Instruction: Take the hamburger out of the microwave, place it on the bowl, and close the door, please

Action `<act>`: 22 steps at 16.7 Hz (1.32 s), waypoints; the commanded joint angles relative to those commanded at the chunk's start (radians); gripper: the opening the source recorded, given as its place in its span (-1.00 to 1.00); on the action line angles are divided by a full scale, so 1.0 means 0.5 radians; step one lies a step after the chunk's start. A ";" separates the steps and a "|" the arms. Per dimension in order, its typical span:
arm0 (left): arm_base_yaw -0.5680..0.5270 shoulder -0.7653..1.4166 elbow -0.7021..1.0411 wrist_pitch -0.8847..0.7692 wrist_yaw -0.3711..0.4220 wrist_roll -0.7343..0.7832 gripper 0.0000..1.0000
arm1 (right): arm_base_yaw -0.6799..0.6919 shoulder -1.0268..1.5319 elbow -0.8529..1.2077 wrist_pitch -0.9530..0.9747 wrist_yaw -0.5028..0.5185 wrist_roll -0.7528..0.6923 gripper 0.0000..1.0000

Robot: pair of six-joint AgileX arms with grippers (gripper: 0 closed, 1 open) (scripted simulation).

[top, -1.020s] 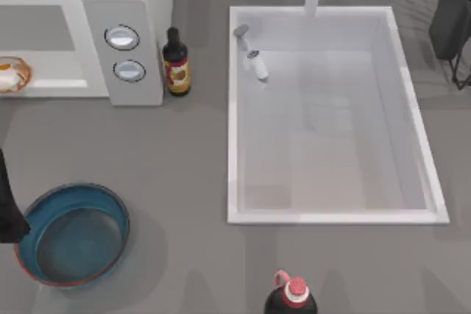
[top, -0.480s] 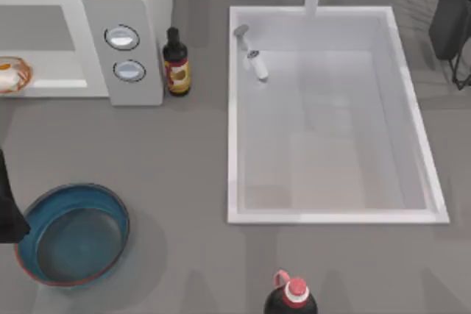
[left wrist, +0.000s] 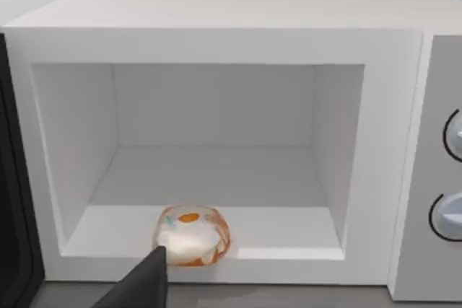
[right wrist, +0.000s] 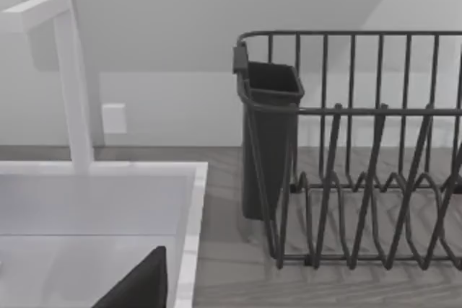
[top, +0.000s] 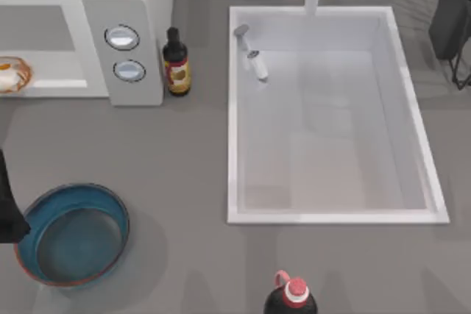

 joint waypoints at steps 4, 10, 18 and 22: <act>0.000 0.101 0.035 0.058 0.000 0.006 1.00 | 0.000 0.000 0.000 0.000 0.000 0.000 1.00; 0.011 0.743 0.252 0.430 0.010 0.037 1.00 | 0.000 0.000 0.000 0.000 0.000 0.000 1.00; 0.060 2.071 0.691 1.163 0.059 0.091 1.00 | 0.000 0.000 0.000 0.000 0.000 0.000 1.00; 0.100 2.780 0.936 1.536 0.105 0.118 1.00 | 0.000 0.000 0.000 0.000 0.000 0.000 1.00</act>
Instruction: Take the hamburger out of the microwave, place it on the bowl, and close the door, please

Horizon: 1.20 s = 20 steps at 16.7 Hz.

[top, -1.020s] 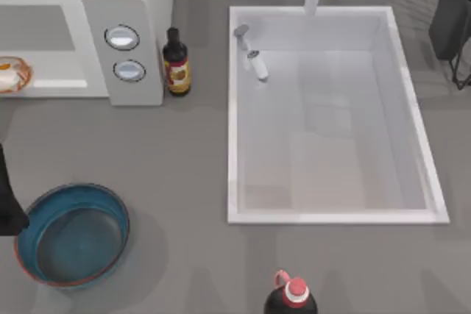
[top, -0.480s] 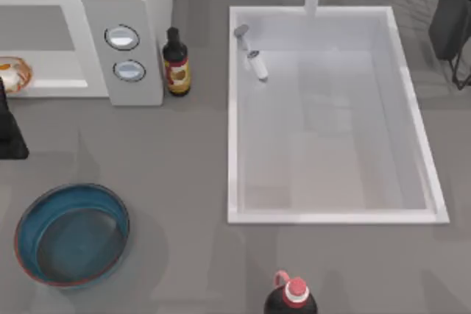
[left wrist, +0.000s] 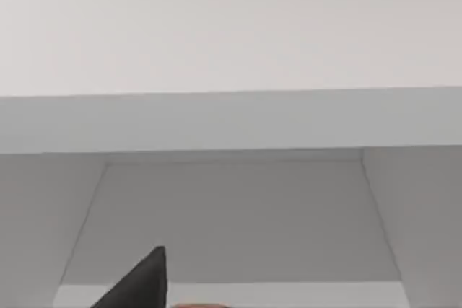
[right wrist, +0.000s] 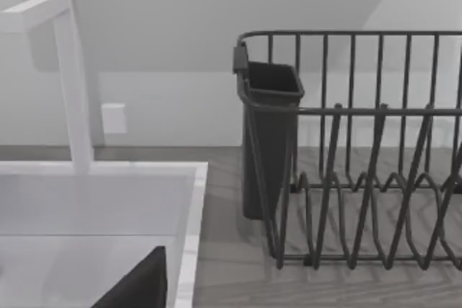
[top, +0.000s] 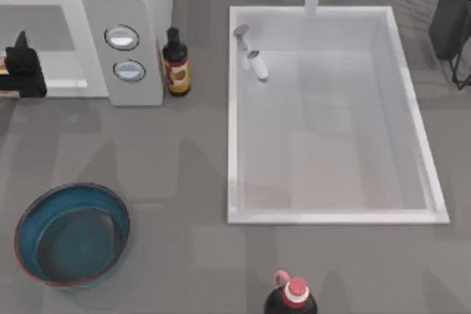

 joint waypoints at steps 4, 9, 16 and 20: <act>0.051 0.650 0.233 0.324 0.062 0.023 1.00 | 0.000 0.000 0.000 0.000 0.000 0.000 1.00; 0.124 1.313 0.469 0.630 0.150 0.040 1.00 | 0.000 0.000 0.000 0.000 0.000 0.000 1.00; 0.214 1.895 0.678 0.868 0.258 0.049 1.00 | 0.000 0.000 0.000 0.000 0.000 0.000 1.00; 0.251 2.060 0.747 0.918 0.305 0.050 1.00 | 0.000 0.000 0.000 0.000 0.000 0.000 1.00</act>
